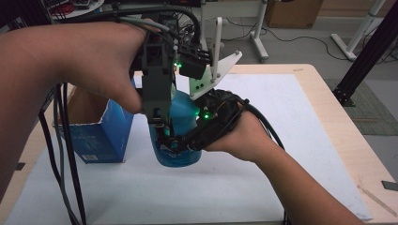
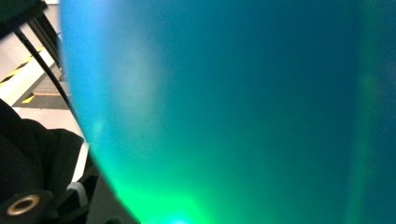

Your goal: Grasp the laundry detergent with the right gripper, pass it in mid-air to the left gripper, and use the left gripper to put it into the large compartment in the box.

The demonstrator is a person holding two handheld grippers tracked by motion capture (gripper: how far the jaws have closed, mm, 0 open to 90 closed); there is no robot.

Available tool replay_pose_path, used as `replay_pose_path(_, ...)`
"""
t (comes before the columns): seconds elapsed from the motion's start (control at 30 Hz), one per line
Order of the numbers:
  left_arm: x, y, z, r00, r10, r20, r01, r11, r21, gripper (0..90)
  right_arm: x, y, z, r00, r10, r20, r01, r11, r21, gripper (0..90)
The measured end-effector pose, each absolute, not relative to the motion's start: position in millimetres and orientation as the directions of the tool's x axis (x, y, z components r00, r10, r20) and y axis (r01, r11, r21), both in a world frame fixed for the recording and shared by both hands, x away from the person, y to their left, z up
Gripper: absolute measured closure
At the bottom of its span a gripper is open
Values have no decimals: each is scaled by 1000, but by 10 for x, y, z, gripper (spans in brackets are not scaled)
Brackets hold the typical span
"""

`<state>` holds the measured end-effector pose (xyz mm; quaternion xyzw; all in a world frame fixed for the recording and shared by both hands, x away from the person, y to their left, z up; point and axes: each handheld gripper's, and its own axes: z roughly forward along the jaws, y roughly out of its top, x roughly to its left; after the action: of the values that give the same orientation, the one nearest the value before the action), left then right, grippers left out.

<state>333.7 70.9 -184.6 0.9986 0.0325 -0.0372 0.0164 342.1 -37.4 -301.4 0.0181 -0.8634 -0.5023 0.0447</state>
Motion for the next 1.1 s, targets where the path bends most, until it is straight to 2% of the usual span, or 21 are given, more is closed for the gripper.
replay_pose_path(0.3, 3355, 717, -1894, 996, 70, -48, 71, -997, 21, 22, 3424, -355, -3013, -995, -77, 65, 20, 487, 873, 466)
replay_pose_path(0.37, 3362, 713, -1893, 997, 66, -43, 67, -998, 17, 78, 3421, -350, -3011, -995, -75, 67, 23, 488, 873, 466)
replay_pose_path(0.53, 3364, 711, -1906, 996, 79, -30, 79, -997, 13, 79, 3416, -346, -3008, -995, -72, 69, 25, 488, 873, 466)
replay_pose_path(1.1, 3375, 707, -1912, 997, 80, -12, 80, -997, 14, 195, 3428, -337, -3010, -995, -64, 70, 31, 479, 877, 467)
